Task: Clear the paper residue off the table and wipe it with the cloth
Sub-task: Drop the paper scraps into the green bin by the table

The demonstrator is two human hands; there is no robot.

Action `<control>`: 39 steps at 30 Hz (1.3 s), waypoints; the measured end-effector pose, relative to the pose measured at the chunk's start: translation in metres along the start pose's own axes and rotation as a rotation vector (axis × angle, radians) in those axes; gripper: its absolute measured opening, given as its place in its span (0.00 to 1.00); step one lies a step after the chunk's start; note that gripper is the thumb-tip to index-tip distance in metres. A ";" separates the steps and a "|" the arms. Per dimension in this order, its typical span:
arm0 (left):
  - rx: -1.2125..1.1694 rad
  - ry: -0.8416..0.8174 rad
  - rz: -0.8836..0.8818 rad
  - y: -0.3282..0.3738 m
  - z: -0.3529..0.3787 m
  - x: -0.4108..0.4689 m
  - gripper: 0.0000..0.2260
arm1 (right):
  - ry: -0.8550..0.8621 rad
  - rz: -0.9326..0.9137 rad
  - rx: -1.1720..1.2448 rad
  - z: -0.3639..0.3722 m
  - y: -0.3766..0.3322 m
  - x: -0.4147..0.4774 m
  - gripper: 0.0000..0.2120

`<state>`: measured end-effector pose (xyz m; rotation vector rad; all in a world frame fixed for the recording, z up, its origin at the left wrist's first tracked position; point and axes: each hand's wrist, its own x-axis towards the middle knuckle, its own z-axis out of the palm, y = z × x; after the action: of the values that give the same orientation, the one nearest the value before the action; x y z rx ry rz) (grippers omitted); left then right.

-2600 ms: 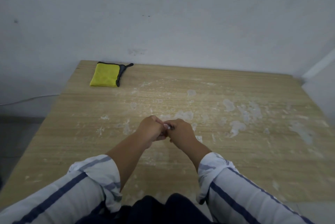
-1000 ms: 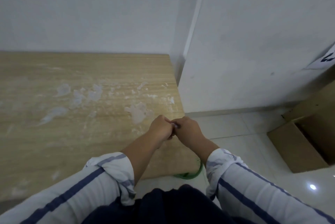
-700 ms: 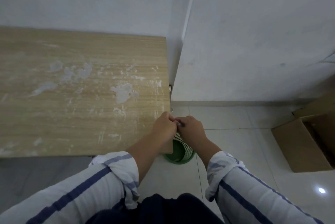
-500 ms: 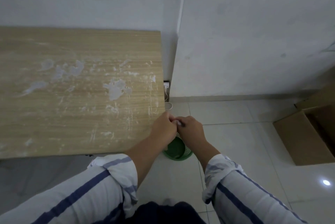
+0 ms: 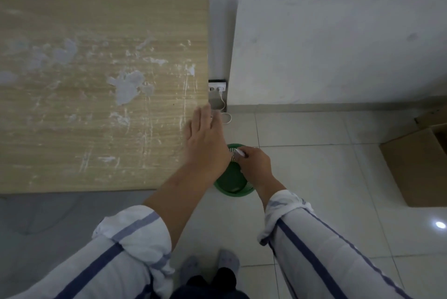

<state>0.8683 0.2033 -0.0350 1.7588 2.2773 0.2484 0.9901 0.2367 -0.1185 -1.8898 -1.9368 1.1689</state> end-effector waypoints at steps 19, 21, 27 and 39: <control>0.049 0.084 -0.085 -0.010 0.010 0.027 0.31 | -0.153 0.221 -0.272 0.069 0.073 0.087 0.12; 0.045 0.087 -0.082 -0.010 0.011 0.027 0.32 | -0.167 0.221 -0.362 0.069 0.074 0.088 0.10; 0.038 0.075 -0.080 -0.009 0.010 0.025 0.32 | -0.125 0.165 -0.375 0.071 0.075 0.085 0.10; -0.011 -0.066 -0.067 -0.006 -0.007 0.023 0.31 | 0.053 -0.098 -0.030 0.011 -0.042 0.032 0.10</control>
<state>0.8550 0.2244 -0.0319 1.6573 2.2784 0.1865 0.9465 0.2669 -0.1111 -1.7987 -2.0042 1.0571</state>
